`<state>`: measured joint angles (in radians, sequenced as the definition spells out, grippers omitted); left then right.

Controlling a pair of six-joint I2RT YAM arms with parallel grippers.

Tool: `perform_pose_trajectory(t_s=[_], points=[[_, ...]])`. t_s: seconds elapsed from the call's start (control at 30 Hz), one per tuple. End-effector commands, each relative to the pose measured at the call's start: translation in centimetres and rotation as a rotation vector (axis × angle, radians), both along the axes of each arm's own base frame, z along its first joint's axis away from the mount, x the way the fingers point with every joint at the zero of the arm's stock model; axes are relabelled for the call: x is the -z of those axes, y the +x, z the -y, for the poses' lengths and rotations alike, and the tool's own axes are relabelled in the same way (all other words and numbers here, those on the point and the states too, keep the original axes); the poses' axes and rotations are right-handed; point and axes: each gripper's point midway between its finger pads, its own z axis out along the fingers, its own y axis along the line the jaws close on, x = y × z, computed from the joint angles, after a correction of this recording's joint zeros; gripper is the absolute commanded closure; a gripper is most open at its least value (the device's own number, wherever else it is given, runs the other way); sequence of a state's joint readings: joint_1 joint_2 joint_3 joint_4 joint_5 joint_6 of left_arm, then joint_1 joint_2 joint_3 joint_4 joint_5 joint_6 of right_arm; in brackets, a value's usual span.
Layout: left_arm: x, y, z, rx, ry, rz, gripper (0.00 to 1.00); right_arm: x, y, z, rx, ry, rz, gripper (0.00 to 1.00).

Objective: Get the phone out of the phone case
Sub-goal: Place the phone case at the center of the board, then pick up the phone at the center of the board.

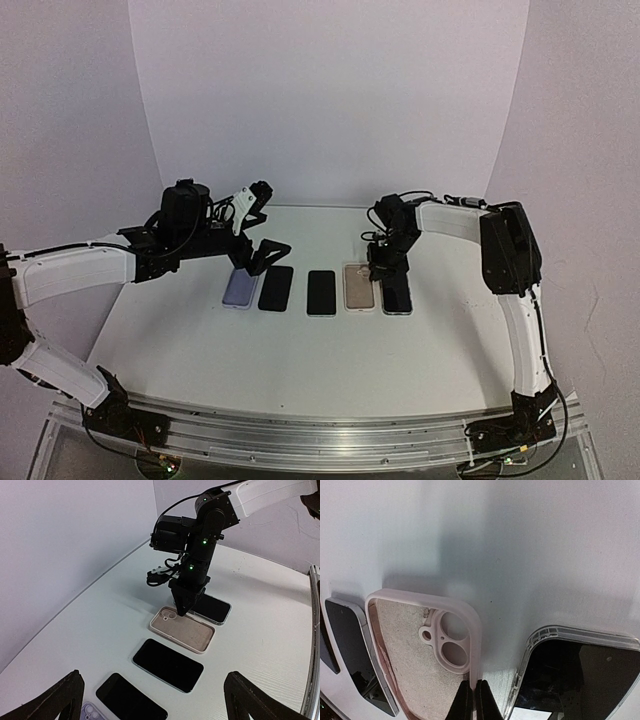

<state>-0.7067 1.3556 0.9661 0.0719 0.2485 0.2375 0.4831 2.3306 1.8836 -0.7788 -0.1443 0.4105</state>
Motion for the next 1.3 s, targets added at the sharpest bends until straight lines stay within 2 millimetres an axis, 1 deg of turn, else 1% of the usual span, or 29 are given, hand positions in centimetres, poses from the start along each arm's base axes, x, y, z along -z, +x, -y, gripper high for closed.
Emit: perform_pose_trajectory(t_s=[0.0,0.1,0.2,0.27,0.33,0.4,0.47,0.53,0.63,0.67,0.73,0.77,0.8,0.87,0.9,1.0,1.07,1.1,1.17,1.27], points=[[-1.9,0.0,-0.2,-0.007,-0.037,0.058,0.0,-0.2,-1.1,-0.6,-0.008,0.029,-0.029,1.0],[-2.0,0.0,-0.1,-0.003,-0.04,0.061,0.0,0.2,-1.7,-0.9,-0.04,0.041,-0.046,1.0],[-2.1,0.1,0.0,-0.002,-0.042,0.062,0.0,0.7,-1.9,-0.3,-0.048,0.015,-0.045,1.0],[-2.2,0.1,0.0,-0.001,-0.042,0.062,0.01,0.6,-1.9,-0.4,-0.051,0.015,-0.04,1.0],[-2.2,0.1,0.0,0.0,-0.042,0.063,0.01,0.3,-1.7,-0.6,-0.054,0.025,-0.035,0.98],[-2.1,0.1,0.1,0.003,-0.039,0.061,0.01,-0.4,-1.4,-0.8,-0.058,0.036,-0.022,0.84],[-2.1,0.1,0.1,0.005,-0.039,0.06,0.0,-1.5,-1.2,-1.0,-0.063,0.048,0.001,0.72],[-2.1,0.0,0.2,0.008,-0.041,0.059,0.0,-3.1,-0.9,-1.2,-0.069,0.068,0.031,0.59],[-2.0,0.0,0.2,0.012,-0.038,0.059,0.0,-6.1,-0.5,-1.2,-0.071,0.086,0.091,0.48],[-2.0,0.0,0.2,0.013,-0.037,0.06,0.01,-7.3,-0.4,-1.0,-0.067,0.084,0.119,0.45],[-2.0,0.0,0.2,0.015,-0.038,0.061,0.0,-8.9,-0.3,-0.4,-0.053,0.068,0.158,0.4],[-2.0,0.0,0.2,0.014,-0.039,0.061,0.01,-9.8,-0.3,0.2,-0.035,0.046,0.184,0.35],[-2.0,0.0,0.3,0.015,-0.041,0.061,0.0,-9.9,-0.5,0.9,-0.012,0.025,0.187,0.28],[-1.9,-0.1,0.3,0.017,-0.041,0.06,0.0,-10.5,-0.9,2.4,0.04,-0.025,0.207,0.08],[-1.9,-0.1,0.2,0.016,-0.04,0.059,0.0,-10.2,-1.1,3.5,0.078,-0.072,0.209,0.03],[-1.7,-0.2,0.2,0.019,-0.037,0.058,0.0,-8.2,-2.4,7.3,0.18,-0.246,0.175,0.02],[-1.6,-0.2,0.2,0.022,-0.037,0.055,0.01,-6.6,-3.5,8.6,0.211,-0.317,0.115,0.02],[-1.6,-0.3,0.3,0.025,-0.037,0.052,0.0,-5.7,-3.9,8.7,0.214,-0.33,0.079,0.02],[-1.5,-0.4,0.3,0.032,-0.036,0.049,0.01,-4.5,-4.4,8.0,0.212,-0.311,0.016,0.02],[-1.6,-0.4,0.4,0.034,-0.038,0.049,0.0,-3.4,-4.7,7.5,0.209,-0.308,-0.019,0.02]])
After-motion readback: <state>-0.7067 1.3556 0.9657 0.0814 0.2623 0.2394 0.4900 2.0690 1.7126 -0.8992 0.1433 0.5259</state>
